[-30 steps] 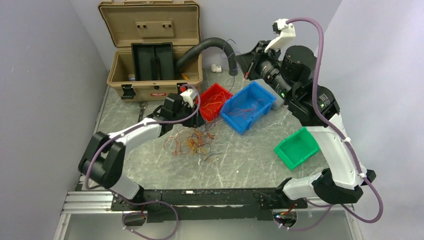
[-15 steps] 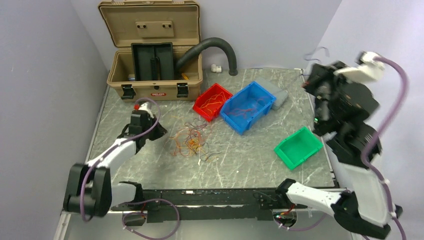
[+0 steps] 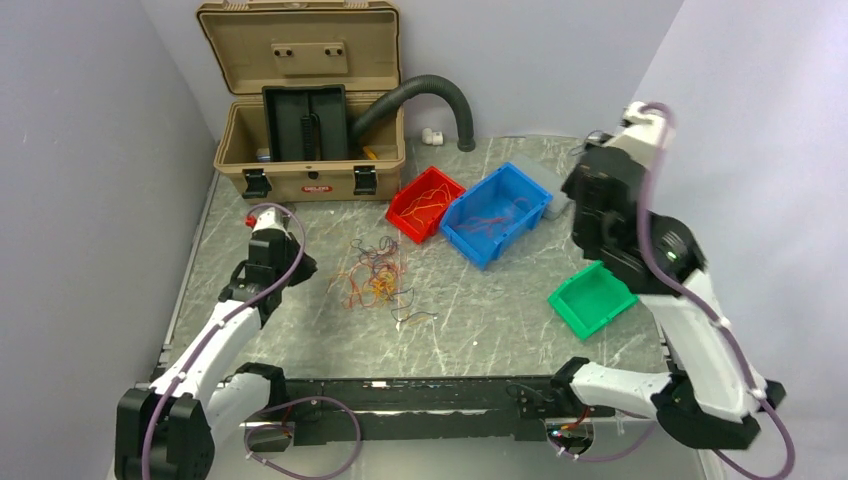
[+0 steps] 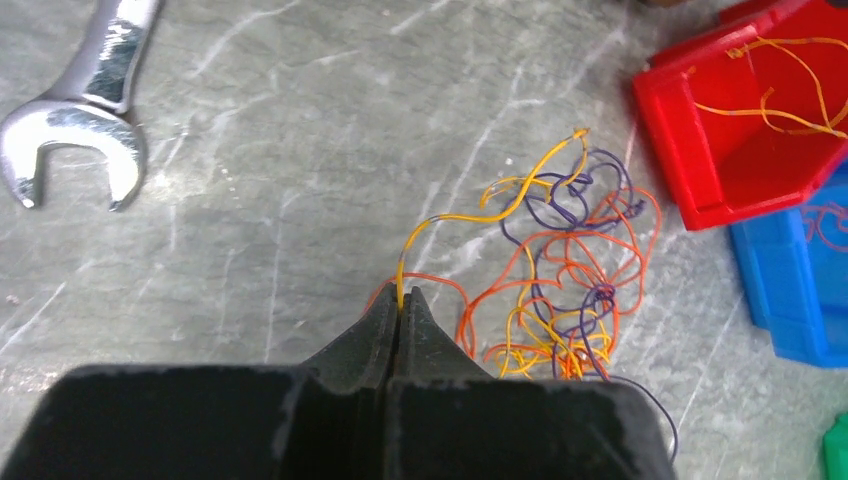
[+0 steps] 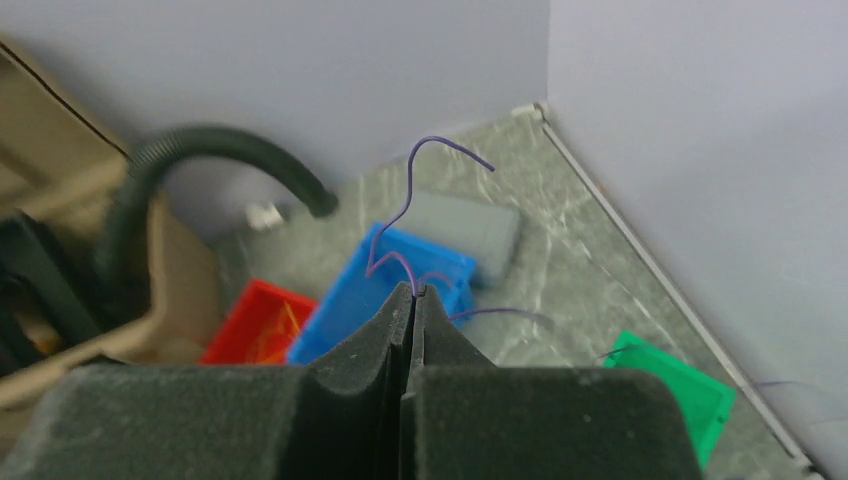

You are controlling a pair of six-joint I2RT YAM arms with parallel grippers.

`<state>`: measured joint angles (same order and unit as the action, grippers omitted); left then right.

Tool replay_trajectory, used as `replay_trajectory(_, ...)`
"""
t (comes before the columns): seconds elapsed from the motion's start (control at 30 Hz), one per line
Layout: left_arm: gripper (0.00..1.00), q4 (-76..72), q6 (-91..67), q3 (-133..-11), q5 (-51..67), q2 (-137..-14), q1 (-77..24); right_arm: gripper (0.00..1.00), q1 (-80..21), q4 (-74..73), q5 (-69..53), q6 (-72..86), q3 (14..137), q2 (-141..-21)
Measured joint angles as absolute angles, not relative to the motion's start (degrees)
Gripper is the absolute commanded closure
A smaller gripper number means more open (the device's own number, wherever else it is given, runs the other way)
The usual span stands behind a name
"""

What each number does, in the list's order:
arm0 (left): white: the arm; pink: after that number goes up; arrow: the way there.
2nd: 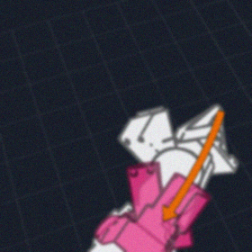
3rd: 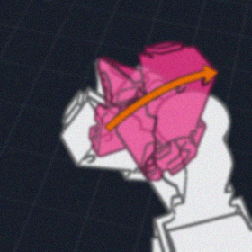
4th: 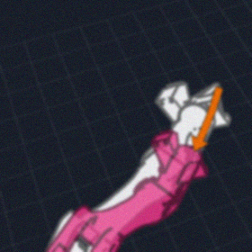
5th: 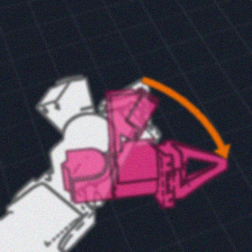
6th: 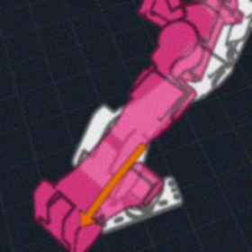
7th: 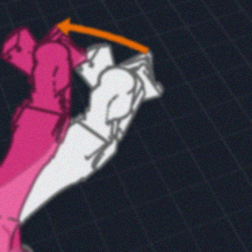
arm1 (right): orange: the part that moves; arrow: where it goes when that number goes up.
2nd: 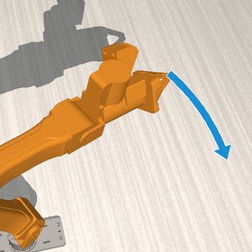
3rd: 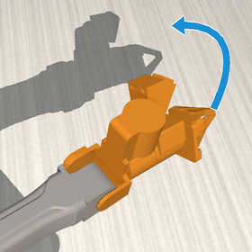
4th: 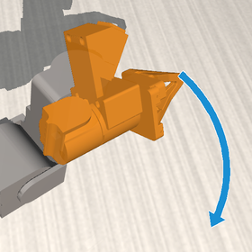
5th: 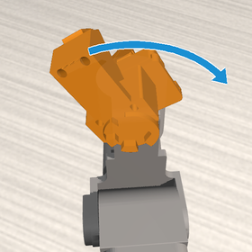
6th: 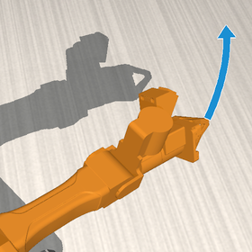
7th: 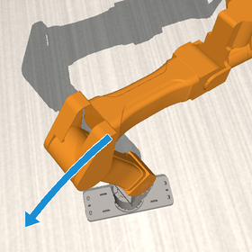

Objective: Untangle the cables

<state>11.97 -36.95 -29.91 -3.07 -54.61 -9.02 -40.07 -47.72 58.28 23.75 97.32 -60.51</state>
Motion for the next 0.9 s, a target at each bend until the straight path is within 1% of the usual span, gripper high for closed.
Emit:
replay_trajectory(0.1,1.0,10.74,-35.44,-29.87,-1.54,-54.26,-10.37,1.0,-38.33,-51.94,56.12,25.26,96.64,-64.95)
replay_trajectory(0.17,1.0,9.76,-34.37,-29.67,-1.21,-53.34,-12.03,1.0,-34.79,-54.08,53.87,25.65,95.59,-66.59)
replay_trajectory(0.3,1.0,8.12,-32.01,-28.86,-1.67,-50.83,-16.27,1.0,-25.47,-54.65,49.01,25.67,94.28,-65.82)
replay_trajectory(0.37,1.0,6.66,-30.48,-27.94,-2.46,-49.84,-18.37,1.0,-23.14,-54.74,47.72,25.71,94.48,-65.01)
replay_trajectory(0.63,1.0,0.34,-25.17,-22.37,-3.75,-48.58,-21.34,1.0,-22.26,-55.51,45.1,25.76,99.53,-65.56)
replay_trajectory(0.9,1.0,-3.73,-23.0,-20.8,-3.33,-48.47,-21.58,1.0,-21.43,-57.36,50.06,25.1,106.02,-66.94)
